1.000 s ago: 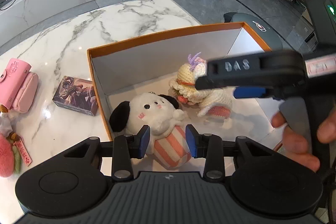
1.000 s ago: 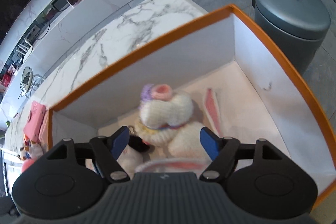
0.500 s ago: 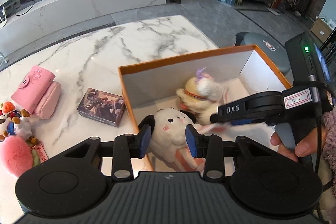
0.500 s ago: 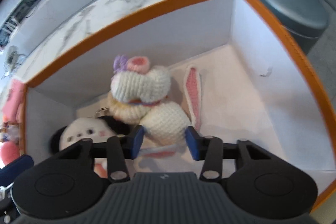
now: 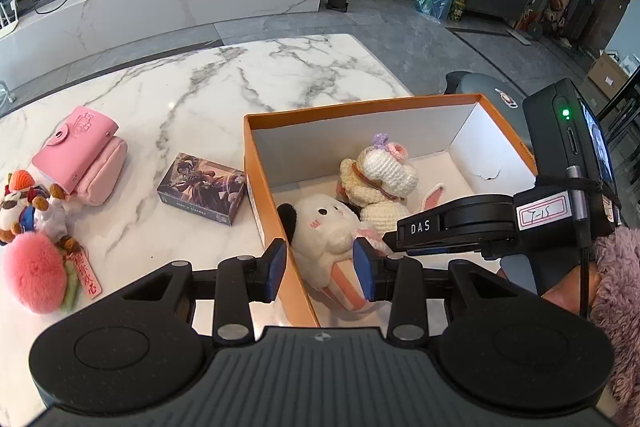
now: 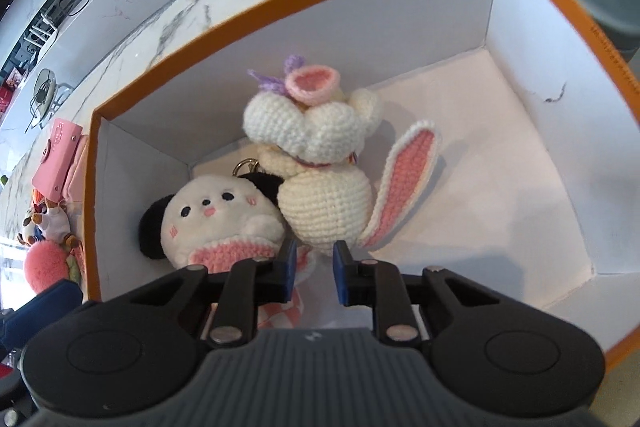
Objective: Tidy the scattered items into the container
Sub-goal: 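Open the right gripper releasing the bunny while the left gripper releases the dog plush, then raise both grippers out of the orange box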
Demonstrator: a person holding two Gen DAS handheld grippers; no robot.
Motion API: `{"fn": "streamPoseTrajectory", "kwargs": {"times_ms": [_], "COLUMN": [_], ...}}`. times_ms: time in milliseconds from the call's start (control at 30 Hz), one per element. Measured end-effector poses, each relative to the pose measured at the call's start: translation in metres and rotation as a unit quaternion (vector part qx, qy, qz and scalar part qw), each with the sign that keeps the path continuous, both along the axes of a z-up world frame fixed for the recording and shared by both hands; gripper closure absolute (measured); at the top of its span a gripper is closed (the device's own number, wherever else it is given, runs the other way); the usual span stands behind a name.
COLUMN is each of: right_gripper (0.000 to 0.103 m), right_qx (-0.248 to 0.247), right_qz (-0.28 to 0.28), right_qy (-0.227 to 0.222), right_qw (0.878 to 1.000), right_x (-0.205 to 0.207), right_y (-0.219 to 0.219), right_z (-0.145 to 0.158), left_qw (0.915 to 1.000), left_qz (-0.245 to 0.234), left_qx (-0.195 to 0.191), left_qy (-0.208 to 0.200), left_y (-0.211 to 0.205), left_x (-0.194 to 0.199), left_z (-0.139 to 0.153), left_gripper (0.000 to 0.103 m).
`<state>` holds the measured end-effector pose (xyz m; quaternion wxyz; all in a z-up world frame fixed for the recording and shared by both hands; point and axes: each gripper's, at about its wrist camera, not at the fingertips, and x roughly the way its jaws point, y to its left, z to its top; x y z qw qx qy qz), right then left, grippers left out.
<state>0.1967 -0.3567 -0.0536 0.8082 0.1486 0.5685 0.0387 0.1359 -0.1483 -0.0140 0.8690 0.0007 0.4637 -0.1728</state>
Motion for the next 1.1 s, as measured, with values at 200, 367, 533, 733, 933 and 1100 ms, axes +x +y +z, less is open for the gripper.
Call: {"fn": "streamPoseTrajectory", "kwargs": {"times_ms": [200, 367, 533, 733, 933, 1100], "right_gripper": [0.074, 0.065, 0.063, 0.062, 0.058, 0.057], "right_qx": [-0.031, -0.059, -0.076, -0.079, -0.078, -0.079], "right_qz": [-0.002, 0.003, 0.001, 0.002, 0.007, 0.021], "right_qy": [-0.02, -0.047, -0.067, -0.09, -0.132, -0.161], "right_qw": [0.999, 0.997, 0.995, 0.993, 0.988, 0.984], "right_x": [-0.013, -0.028, -0.042, -0.071, -0.106, -0.13], "right_y": [0.0, 0.007, 0.019, 0.03, 0.048, 0.071], "right_z": [0.019, 0.037, 0.051, 0.067, 0.096, 0.111], "left_qw": [0.9997, 0.9982, 0.9964, 0.9948, 0.9928, 0.9902], "left_qz": [0.008, 0.033, 0.049, 0.048, 0.049, 0.057], "left_qx": [-0.008, -0.006, -0.01, 0.002, 0.006, 0.006], "left_qy": [-0.02, -0.049, -0.068, -0.09, -0.109, -0.127], "left_y": [0.01, 0.022, 0.038, 0.054, 0.067, 0.082], "left_x": [-0.014, -0.028, -0.041, -0.059, -0.076, -0.09], "left_z": [0.012, 0.021, 0.031, 0.041, 0.049, 0.055], "left_gripper": [0.06, 0.06, 0.06, 0.06, 0.056, 0.052]}}
